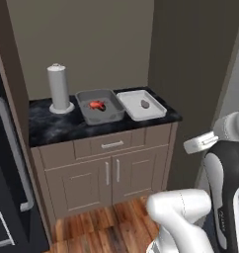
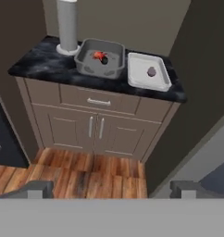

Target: Place one eggplant and one fish in each tupperware on the nearby counter, to pack two identical lunches.

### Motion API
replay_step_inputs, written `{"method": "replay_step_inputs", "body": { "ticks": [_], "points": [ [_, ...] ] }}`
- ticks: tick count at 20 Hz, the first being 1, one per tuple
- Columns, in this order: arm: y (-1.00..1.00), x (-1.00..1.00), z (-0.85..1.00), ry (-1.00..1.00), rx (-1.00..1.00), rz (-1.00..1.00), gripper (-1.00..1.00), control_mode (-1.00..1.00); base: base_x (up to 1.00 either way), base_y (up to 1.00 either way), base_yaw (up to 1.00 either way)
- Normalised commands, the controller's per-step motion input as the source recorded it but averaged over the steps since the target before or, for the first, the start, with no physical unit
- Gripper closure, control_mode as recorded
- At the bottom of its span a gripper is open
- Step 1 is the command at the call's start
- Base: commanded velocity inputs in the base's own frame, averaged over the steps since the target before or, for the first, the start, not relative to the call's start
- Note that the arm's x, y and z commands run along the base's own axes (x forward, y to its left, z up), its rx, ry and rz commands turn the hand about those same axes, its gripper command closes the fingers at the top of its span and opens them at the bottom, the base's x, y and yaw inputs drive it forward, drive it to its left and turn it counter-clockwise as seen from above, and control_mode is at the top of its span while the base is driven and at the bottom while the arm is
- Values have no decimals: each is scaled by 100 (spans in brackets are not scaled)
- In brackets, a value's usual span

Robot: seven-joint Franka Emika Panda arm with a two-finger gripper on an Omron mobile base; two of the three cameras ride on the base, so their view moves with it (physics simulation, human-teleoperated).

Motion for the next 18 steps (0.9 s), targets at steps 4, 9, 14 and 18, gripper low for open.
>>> {"method": "replay_step_inputs", "body": {
  "ticks": [4,9,14,18],
  "points": [
    [0,0,0,0,0,0,-100,100,-100,49,5],
    [0,0,0,0,0,0,-100,100,-90,97,8],
    [0,0,0,0,0,0,-100,100,-55,100,5],
    [0,0,0,0,0,0,-100,100,-18,100,2]
  ]
}}
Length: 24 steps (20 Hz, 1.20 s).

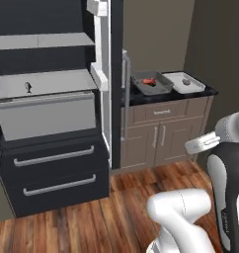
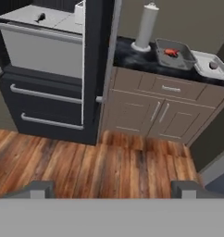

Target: Place one eggplant and one fish in each tupperware on the nearby counter, to pack two identical lunches.

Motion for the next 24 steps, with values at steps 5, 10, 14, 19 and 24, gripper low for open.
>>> {"method": "replay_step_inputs", "body": {
  "ticks": [5,10,14,19,24],
  "points": [
    [0,0,0,0,0,0,-100,100,15,100,0],
    [0,0,0,0,0,0,-100,100,56,100,0],
    [0,0,0,0,0,0,-100,100,78,100,0],
    [0,0,0,0,0,0,-100,100,78,48,0],
    [0,0,0,0,0,0,-100,100,45,-37,0]
  ]
}}
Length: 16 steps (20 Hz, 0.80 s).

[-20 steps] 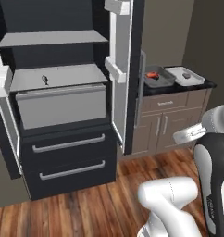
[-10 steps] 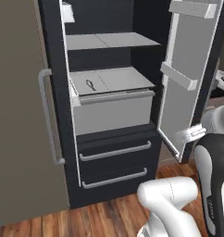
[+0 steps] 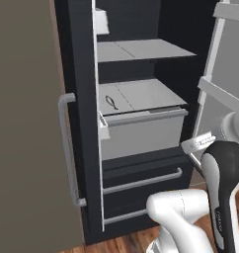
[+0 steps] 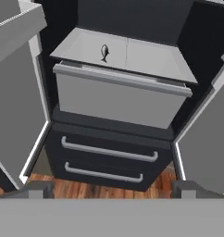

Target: Place one eggplant and one fish in each tupperware on the nearby counter, to pack two identical lunches.

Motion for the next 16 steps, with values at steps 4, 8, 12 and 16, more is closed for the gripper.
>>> {"method": "replay_step_inputs", "body": {
  "ticks": [4,8,12,16],
  "points": [
    [0,0,0,0,0,0,-100,100,28,-42,2],
    [0,0,0,0,0,0,-100,100,51,4,8],
    [0,0,0,0,0,0,-100,100,79,27,13],
    [0,0,0,0,0,0,-100,100,82,2,16]
  ]
}}
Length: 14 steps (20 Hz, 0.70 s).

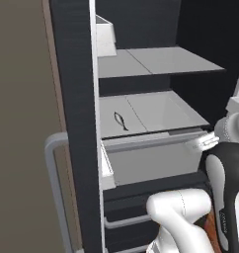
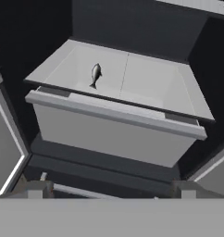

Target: Place one eggplant and one fish in each tupperware on the nearby counter, to pack two identical lunches.

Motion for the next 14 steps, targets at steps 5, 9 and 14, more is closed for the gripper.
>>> {"method": "replay_step_inputs", "body": {
  "ticks": [5,9,14],
  "points": [
    [2,8,-13,2,0,4,-100,-100,54,1,16],
    [5,6,-83,0,0,12,-100,-100,0,0,0],
    [13,25,-42,-7,5,6,-100,-100,0,0,0]
  ]
}}
